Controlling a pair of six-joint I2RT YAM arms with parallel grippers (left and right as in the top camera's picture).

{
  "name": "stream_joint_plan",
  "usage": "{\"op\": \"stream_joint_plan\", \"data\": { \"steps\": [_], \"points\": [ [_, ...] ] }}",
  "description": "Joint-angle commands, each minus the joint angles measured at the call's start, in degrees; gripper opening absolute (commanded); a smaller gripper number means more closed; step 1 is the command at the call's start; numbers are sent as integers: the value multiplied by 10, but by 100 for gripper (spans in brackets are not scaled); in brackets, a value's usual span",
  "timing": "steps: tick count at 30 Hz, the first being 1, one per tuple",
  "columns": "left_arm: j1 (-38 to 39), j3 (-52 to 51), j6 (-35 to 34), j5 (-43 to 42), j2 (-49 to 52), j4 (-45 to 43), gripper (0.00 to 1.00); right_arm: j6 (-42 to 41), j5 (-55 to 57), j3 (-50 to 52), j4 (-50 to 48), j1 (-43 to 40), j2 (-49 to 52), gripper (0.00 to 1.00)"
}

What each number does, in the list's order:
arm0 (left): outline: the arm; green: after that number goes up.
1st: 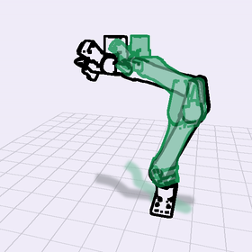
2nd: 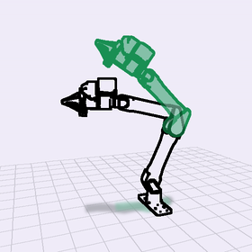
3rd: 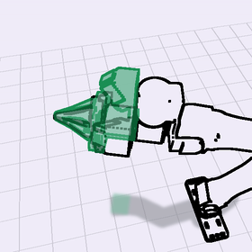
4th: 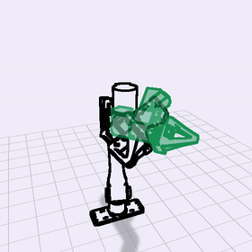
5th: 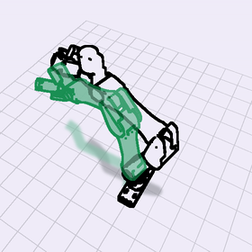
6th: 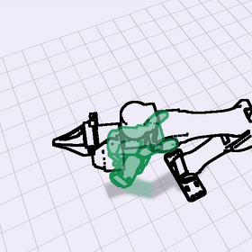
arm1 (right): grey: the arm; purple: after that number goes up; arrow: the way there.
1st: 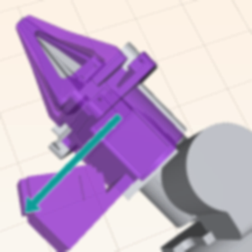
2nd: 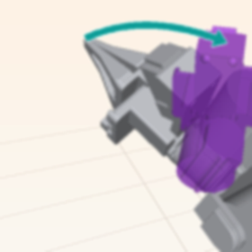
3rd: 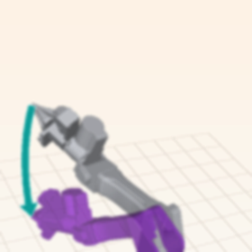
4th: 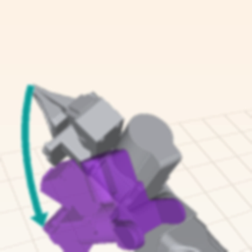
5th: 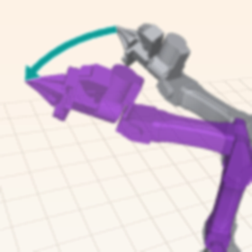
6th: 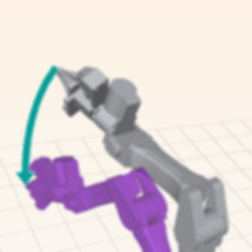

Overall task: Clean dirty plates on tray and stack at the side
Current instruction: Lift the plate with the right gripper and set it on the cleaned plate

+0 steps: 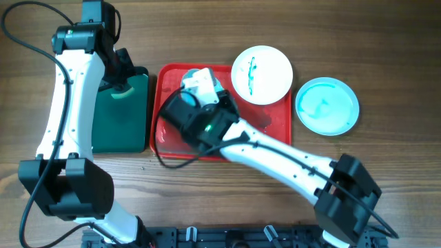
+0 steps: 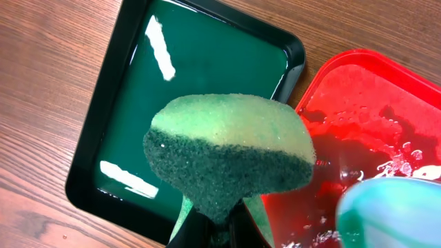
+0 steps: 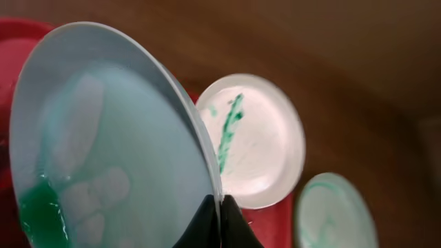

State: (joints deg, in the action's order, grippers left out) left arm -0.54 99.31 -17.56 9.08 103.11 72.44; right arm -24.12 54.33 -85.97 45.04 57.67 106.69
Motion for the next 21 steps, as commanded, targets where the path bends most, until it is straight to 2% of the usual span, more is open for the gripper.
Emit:
{"op": "stream_joint_plan", "data": {
  "steps": [1, 5, 8, 17, 21],
  "points": [
    [-3, 2, -11, -7, 2, -2, 4, 2, 224, -7, 0, 38, -24, 4],
    [-3, 2, -11, -7, 2, -2, 4, 9, 328, -7, 1, 65, -24, 4],
    [-3, 2, -11, -7, 2, -2, 4, 53, 328, -7, -15, 71, -24, 4],
    [-3, 2, -11, -7, 2, -2, 4, 55, 326, -7, -15, 71, -24, 4],
    [-3, 2, -11, -7, 2, -2, 4, 55, 254, -7, -15, 71, -24, 4]
  ]
}}
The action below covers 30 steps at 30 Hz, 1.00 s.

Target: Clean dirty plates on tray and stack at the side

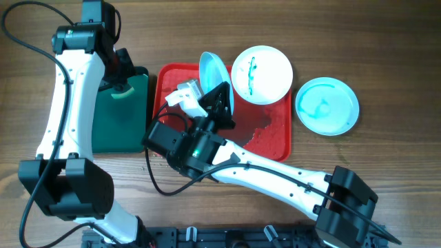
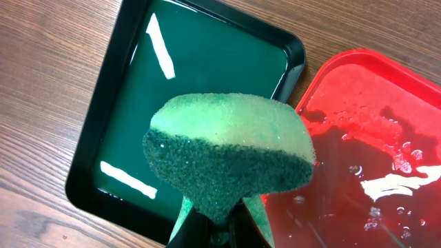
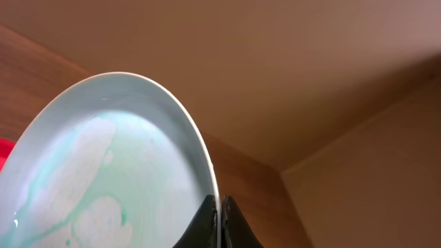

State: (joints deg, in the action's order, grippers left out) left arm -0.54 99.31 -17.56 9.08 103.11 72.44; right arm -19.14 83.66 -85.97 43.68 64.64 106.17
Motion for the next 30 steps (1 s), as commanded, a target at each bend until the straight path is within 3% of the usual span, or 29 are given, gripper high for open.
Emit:
{"op": "stream_joint_plan", "data": {
  "steps": [1, 3, 9, 17, 26, 30],
  "points": [
    [-3, 2, -11, -7, 2, -2, 4, 5, -64, -7, -1, 2, -19, 5],
    [-3, 2, -11, -7, 2, -2, 4, 5, -127, -7, -1, -1, -19, 4],
    [-3, 2, -11, -7, 2, -2, 4, 6, -491, -7, 13, -65, -19, 4],
    [-3, 2, -11, -10, 2, -2, 4, 5, -868, -3, -8, -236, -11, 4],
    [-3, 2, -11, -22, 2, -2, 4, -64, -939, 15, -40, -282, 73, 5],
    [-3, 2, -11, -22, 2, -2, 4, -99, -983, 15, -42, -288, 113, 11]
  ]
}}
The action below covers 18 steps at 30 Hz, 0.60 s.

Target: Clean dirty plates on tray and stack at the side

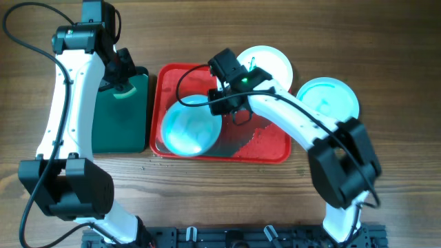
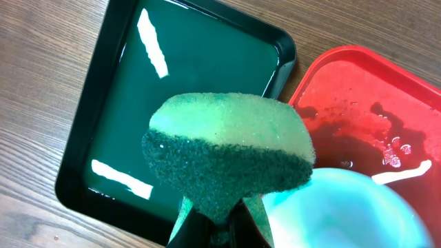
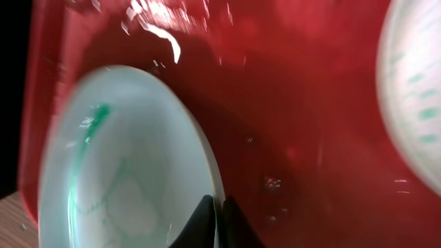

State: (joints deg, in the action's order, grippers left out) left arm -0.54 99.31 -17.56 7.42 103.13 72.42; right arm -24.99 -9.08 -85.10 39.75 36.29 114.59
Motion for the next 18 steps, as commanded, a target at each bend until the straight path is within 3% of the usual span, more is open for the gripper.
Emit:
{"op": "stream_joint_plan", "data": {
  "steps": [1, 6, 13, 18],
  "points": [
    [-3, 2, -11, -5, 2, -2, 4, -52, -67, 6, -3, -8, 36, 11],
    [-3, 2, -11, -5, 2, -4, 4, -75, -92, 6, -2, -20, 57, 27],
    [-3, 2, -11, -5, 2, -8, 4, -45, -129, -9, -7, -21, 58, 33],
    [-3, 2, -11, -5, 2, -8, 4, -44, -27, -28, 61, -23, 3, 39]
  ]
}}
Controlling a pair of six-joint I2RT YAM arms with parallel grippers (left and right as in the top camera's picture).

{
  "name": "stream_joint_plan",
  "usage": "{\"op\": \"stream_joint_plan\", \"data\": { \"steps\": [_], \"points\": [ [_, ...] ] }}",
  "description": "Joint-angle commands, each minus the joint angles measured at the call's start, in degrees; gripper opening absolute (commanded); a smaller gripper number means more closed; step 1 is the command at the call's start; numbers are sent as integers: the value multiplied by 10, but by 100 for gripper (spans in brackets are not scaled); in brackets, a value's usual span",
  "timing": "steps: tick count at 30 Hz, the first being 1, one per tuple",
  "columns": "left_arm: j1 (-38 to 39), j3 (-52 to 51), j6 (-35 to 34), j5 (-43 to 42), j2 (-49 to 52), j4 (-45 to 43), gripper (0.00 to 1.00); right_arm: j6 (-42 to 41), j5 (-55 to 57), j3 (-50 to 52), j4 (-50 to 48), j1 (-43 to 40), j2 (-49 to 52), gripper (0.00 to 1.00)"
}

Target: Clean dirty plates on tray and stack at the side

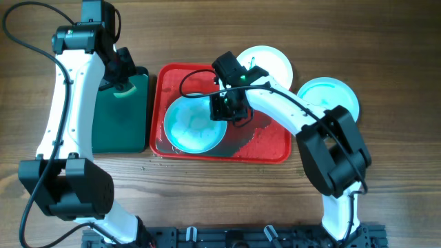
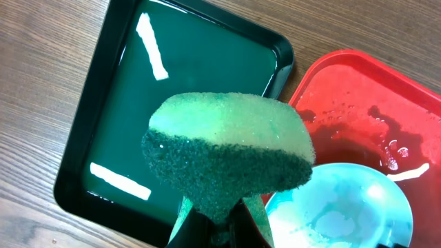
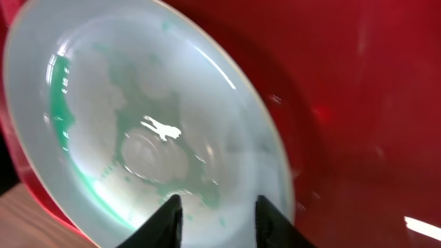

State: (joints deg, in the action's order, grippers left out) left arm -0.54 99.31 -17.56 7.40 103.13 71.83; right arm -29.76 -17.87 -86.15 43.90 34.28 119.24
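A light blue plate (image 1: 193,124) smeared with green lies flat in the red tray (image 1: 272,148), at its left half; it also shows under the fingers in the right wrist view (image 3: 138,131). My right gripper (image 1: 222,107) stands open at the plate's right rim, its fingers (image 3: 172,217) apart over the plate. My left gripper (image 1: 118,77) is shut on a green sponge (image 2: 227,155), held over the dark green tray (image 2: 200,76) left of the red one. A white plate (image 1: 265,69) with green streaks lies at the red tray's back right corner.
Another light blue plate (image 1: 329,105) with green smears lies on the wooden table (image 1: 386,172) right of the red tray. The red tray's floor is wet. The dark green tray (image 1: 120,124) holds liquid.
My right gripper has opened and let go of the blue plate, which now lies flat in the red tray. The left gripper with the sponge has hardly moved.
My right gripper held the blue plate by its rim, tilted above the red tray, then raised on edge near the white plate. Later the plate was down on the tray's left half with the gripper still shut on it. Now it lies released. The sponge stayed over the green tray.
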Motion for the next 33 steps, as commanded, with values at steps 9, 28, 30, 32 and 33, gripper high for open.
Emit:
{"op": "stream_joint_plan", "data": {
  "steps": [9, 28, 30, 32, 33],
  "points": [
    [-3, 2, -11, -5, 2, -2, 4, -2, 84, -2, 48, -17, -14, 47],
    [-3, 2, -11, -5, 2, -5, 4, 25, -25, -9, 19, -44, 50, 43],
    [-3, 2, -11, -5, 2, -6, 4, 23, -33, -9, 16, -45, 52, 39],
    [-3, 2, -11, -5, 2, -7, 4, 22, -48, -9, 6, -45, 57, 38],
    [-3, 2, -11, -5, 2, -7, 4, 21, -61, -9, 2, -45, 61, 36]
  ]
}}
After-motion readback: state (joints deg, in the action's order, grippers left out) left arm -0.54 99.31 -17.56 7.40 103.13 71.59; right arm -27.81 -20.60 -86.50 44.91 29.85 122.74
